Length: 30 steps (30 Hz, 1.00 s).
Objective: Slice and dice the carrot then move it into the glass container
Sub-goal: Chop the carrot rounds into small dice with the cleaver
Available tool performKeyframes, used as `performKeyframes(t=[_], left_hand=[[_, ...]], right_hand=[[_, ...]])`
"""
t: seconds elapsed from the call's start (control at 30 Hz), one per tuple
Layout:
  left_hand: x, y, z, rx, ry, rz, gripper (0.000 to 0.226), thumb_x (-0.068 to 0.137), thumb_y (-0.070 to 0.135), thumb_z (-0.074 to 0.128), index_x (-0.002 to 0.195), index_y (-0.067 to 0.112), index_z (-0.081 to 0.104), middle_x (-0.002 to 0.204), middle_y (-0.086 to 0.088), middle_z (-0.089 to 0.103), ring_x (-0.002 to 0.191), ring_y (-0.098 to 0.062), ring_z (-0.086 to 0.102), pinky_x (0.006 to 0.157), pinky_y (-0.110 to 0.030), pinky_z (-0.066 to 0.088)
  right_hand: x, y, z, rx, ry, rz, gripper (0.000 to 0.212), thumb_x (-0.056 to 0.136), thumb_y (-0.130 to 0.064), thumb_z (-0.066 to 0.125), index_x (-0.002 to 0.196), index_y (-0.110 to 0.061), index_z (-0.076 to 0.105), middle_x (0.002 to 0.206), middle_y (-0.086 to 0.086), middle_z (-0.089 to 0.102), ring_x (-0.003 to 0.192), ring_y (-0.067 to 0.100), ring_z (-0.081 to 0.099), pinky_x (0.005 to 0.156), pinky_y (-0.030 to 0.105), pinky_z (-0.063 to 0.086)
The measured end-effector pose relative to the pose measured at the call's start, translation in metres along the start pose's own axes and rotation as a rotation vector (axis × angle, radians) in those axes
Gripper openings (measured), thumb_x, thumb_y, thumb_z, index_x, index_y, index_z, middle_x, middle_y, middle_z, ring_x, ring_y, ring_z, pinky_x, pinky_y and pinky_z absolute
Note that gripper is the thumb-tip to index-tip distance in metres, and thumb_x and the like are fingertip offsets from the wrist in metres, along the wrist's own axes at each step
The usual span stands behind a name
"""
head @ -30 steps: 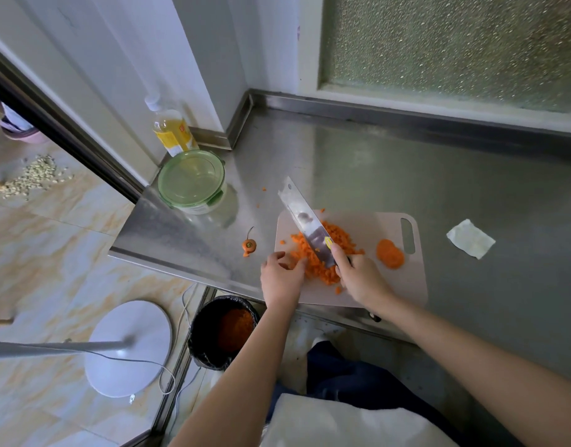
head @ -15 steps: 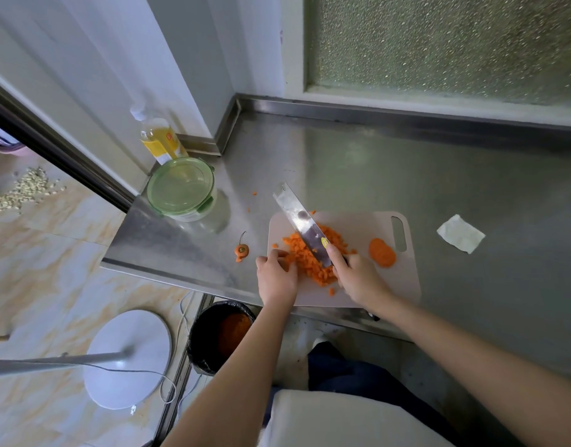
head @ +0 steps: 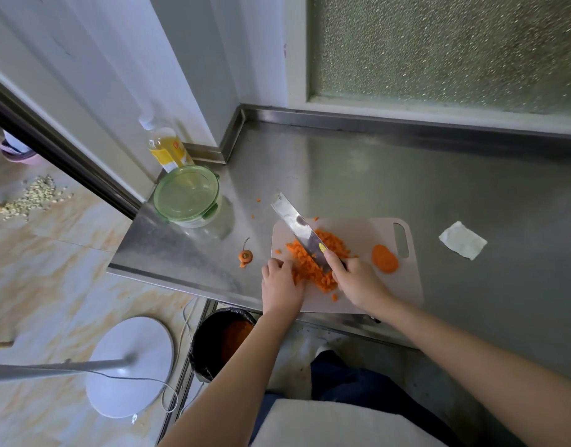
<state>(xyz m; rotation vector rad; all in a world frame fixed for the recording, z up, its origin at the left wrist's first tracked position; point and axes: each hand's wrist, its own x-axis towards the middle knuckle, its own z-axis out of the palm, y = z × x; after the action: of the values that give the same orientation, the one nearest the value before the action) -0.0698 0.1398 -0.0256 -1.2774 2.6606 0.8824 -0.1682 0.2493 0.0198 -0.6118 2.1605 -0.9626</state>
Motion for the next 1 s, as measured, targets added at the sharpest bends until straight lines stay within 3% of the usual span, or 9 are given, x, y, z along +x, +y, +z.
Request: performKeyframes(t=[0.1, 0.2, 0.37, 0.47, 0.6, 0.83, 0.93, 1.0], left_hand=[[-0.004, -0.001, 0.001, -0.016, 0.021, 0.02, 0.036, 0.083, 0.0, 0.044, 0.118, 0.008, 0.049, 0.121, -0.01, 0.044, 0.11, -0.028, 0.038, 0.091, -0.032, 0.036], [-0.005, -0.005, -0.001, -0.055, 0.01, 0.072, 0.047, 0.08, -0.005, 0.042, 0.124, 0.014, 0.045, 0.124, -0.006, 0.05, 0.112, -0.024, 0.04, 0.094, -0.031, 0.035], [-0.004, -0.014, -0.006, 0.078, -0.007, 0.109, 0.062, 0.082, 0.015, 0.061, 0.138, 0.019, 0.033, 0.134, 0.0, 0.042, 0.122, -0.022, 0.036, 0.097, -0.03, 0.028], [-0.005, -0.018, -0.005, 0.069, 0.005, 0.042, 0.052, 0.085, 0.025, 0.063, 0.131, 0.013, 0.043, 0.127, -0.004, 0.042, 0.12, -0.024, 0.036, 0.097, -0.03, 0.029], [-0.005, -0.017, -0.002, -0.015, -0.026, 0.085, 0.03, 0.089, 0.012, 0.057, 0.118, 0.007, 0.057, 0.119, -0.007, 0.046, 0.115, -0.023, 0.039, 0.096, -0.028, 0.036], [-0.003, -0.021, -0.008, -0.012, -0.089, 0.143, 0.041, 0.083, 0.013, 0.065, 0.124, 0.012, 0.056, 0.12, -0.005, 0.048, 0.116, -0.024, 0.041, 0.098, -0.029, 0.034], [-0.007, -0.019, -0.017, -0.074, 0.002, 0.188, 0.044, 0.085, 0.017, 0.064, 0.128, 0.013, 0.051, 0.124, -0.004, 0.049, 0.119, -0.022, 0.042, 0.1, -0.03, 0.032], [-0.013, -0.016, -0.027, -0.135, 0.193, 0.236, 0.033, 0.089, 0.011, 0.057, 0.121, 0.011, 0.055, 0.118, -0.007, 0.052, 0.113, -0.023, 0.046, 0.099, -0.034, 0.036]], right_hand=[[-0.001, 0.0, 0.001, -0.008, -0.003, -0.004, 0.062, 0.099, -0.05, 0.035, 0.046, -0.017, 0.033, 0.04, -0.004, 0.035, 0.042, 0.013, 0.039, 0.051, 0.028, 0.031], [-0.002, 0.001, 0.002, -0.021, 0.005, -0.003, 0.063, 0.098, -0.05, 0.036, 0.043, -0.02, 0.034, 0.039, -0.005, 0.036, 0.045, 0.014, 0.041, 0.053, 0.029, 0.031], [-0.002, 0.001, 0.001, -0.028, -0.007, 0.003, 0.063, 0.098, -0.051, 0.035, 0.043, -0.019, 0.034, 0.036, -0.005, 0.035, 0.041, 0.011, 0.04, 0.051, 0.027, 0.03], [-0.002, 0.001, 0.0, -0.035, -0.014, 0.008, 0.062, 0.098, -0.052, 0.034, 0.047, -0.016, 0.036, 0.042, -0.004, 0.039, 0.042, 0.011, 0.042, 0.051, 0.027, 0.031], [-0.003, 0.002, 0.0, -0.054, -0.013, 0.001, 0.062, 0.098, -0.051, 0.034, 0.047, -0.017, 0.038, 0.044, -0.003, 0.04, 0.044, 0.012, 0.042, 0.05, 0.026, 0.031], [-0.005, 0.006, 0.0, -0.004, -0.021, -0.019, 0.06, 0.098, -0.051, 0.034, 0.05, -0.015, 0.037, 0.043, -0.005, 0.035, 0.038, 0.007, 0.035, 0.049, 0.026, 0.028], [-0.006, 0.009, -0.004, -0.046, -0.012, -0.041, 0.059, 0.097, -0.051, 0.036, 0.051, -0.014, 0.039, 0.045, -0.002, 0.037, 0.045, 0.014, 0.039, 0.05, 0.029, 0.028], [-0.007, 0.009, -0.009, -0.156, -0.008, -0.091, 0.056, 0.096, -0.053, 0.038, 0.058, -0.013, 0.049, 0.048, -0.003, 0.041, 0.047, 0.013, 0.042, 0.047, 0.024, 0.027]])
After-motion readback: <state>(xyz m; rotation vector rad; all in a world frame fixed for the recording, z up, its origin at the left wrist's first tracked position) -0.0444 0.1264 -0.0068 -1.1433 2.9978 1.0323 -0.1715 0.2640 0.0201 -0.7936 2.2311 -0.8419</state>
